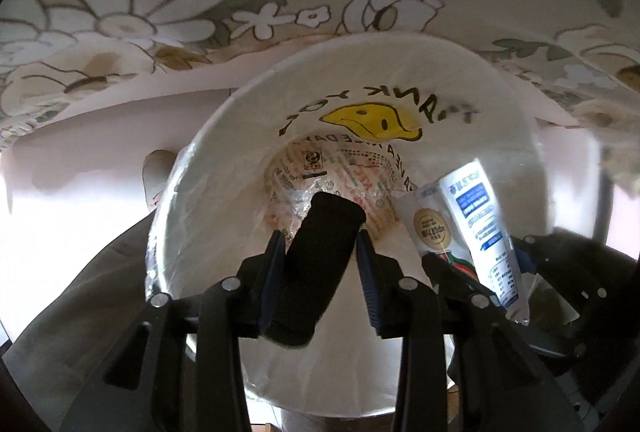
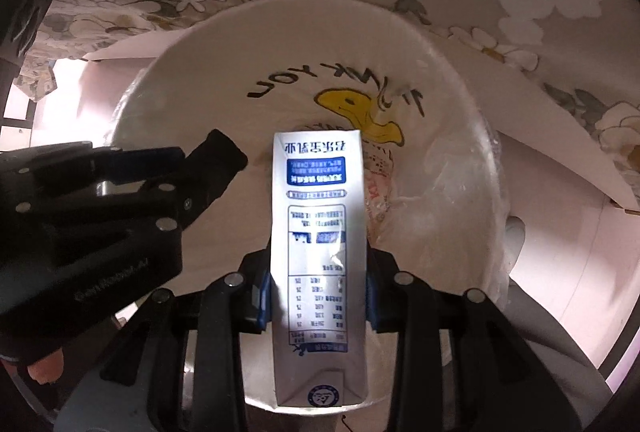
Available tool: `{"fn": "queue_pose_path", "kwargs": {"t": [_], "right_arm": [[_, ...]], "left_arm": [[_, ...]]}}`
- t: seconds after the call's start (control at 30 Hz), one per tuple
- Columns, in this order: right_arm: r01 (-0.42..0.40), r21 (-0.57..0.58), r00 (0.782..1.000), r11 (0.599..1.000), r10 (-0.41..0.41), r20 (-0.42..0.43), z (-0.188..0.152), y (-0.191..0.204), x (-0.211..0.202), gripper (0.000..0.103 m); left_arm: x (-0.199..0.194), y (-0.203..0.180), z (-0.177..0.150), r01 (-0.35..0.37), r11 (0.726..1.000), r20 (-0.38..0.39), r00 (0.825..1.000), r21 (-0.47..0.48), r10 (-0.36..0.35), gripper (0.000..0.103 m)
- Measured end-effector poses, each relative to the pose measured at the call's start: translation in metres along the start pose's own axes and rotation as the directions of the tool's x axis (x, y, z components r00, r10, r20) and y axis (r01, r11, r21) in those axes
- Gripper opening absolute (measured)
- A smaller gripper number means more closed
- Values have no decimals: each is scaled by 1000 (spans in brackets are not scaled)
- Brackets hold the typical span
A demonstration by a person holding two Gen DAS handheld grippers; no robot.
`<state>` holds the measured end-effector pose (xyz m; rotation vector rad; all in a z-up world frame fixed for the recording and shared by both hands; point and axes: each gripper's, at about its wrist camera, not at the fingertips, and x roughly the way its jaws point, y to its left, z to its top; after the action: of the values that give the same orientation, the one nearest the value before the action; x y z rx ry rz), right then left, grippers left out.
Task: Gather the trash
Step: 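Open both tools to drop the carton and cylinder into the bucket, then move both open tools back toward the items on the bed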
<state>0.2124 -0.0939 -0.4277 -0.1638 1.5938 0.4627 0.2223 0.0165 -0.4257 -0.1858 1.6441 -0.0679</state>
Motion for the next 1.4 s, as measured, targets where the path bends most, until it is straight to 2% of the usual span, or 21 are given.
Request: {"fn": "queue_pose_path", "kwargs": {"t": [0.03, 0.1, 0.6, 0.77, 0.97, 1.23, 1.4], "right_arm": [[6, -2, 1000, 1000, -6, 6, 1, 1, 0, 45], [25, -7, 1000, 1000, -25, 19, 3, 0, -1, 61], [34, -25, 999, 999, -33, 26, -2, -8, -5, 62], [34, -44, 999, 998, -33, 22, -11, -7, -12, 62], [46, -97, 998, 994, -41, 53, -28, 2, -41, 62], [51, -190, 989, 980, -23, 148, -47, 14, -110, 62], [52, -228, 973, 972, 2, 230, -52, 19, -165, 62]], "left_arm": [[1, 0, 0, 5, 1000, -5, 1000, -3, -5, 55], [2, 0, 2, 0, 1000, -6, 1000, -11, 0, 60], [6, -4, -2, -3, 1000, -6, 1000, -17, 3, 60], [-19, -3, -13, -6, 1000, 28, 1000, 5, 6, 60], [-65, -1, -32, -36, 998, 115, 993, 49, 30, 61], [-147, 7, -47, -66, 996, 242, 969, 57, 50, 69], [-199, 13, -47, -61, 997, 315, 948, 52, 41, 72]]}}
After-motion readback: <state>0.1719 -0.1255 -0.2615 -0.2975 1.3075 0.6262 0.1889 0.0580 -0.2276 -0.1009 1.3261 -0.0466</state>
